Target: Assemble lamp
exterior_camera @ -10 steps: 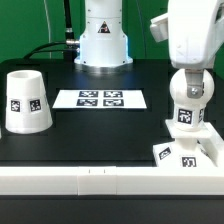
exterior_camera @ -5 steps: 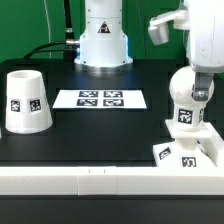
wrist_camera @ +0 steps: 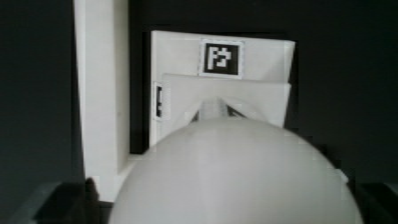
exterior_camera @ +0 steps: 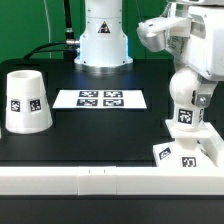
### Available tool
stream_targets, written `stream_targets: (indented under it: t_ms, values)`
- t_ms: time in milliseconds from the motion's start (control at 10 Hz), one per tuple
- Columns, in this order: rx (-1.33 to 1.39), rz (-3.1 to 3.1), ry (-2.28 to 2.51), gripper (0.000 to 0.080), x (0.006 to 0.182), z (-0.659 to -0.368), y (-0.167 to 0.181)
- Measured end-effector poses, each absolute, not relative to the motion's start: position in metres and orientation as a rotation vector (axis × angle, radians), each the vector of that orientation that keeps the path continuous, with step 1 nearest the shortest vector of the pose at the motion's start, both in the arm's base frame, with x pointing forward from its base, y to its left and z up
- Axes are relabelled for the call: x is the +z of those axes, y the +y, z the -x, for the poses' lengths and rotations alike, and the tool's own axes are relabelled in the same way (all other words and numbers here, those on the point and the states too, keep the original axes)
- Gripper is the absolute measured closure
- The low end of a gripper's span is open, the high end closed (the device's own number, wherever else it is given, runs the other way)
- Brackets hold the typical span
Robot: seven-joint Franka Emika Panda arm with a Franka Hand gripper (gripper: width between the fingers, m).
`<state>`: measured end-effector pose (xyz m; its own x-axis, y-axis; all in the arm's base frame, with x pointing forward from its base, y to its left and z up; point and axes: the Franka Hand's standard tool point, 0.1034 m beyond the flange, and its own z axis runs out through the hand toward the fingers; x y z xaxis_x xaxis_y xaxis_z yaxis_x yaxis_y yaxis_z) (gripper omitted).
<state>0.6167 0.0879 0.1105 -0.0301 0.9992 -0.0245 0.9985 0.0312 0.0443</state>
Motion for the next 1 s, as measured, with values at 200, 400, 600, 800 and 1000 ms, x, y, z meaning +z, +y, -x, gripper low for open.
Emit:
stream_targets:
  t_ms: [200, 400, 600, 800, 1000]
  values:
    - [0.023, -2.154, 2.219, 0.0223, 0.1104, -0.6168, 0.0873]
    - [0.024, -2.196, 2.179, 0.0223, 0.1104, -0.6168, 0.0869]
    - [0.039, -2.366, 2.015, 0.0223, 0.1105, -0.6197, 0.0849]
    - [0.062, -2.550, 1.795, 0.0223, 0.1105, -0.6213, 0.0859]
    - [0.074, -2.744, 1.535, 0.0222, 0.1109, -0.6232, 0.0863]
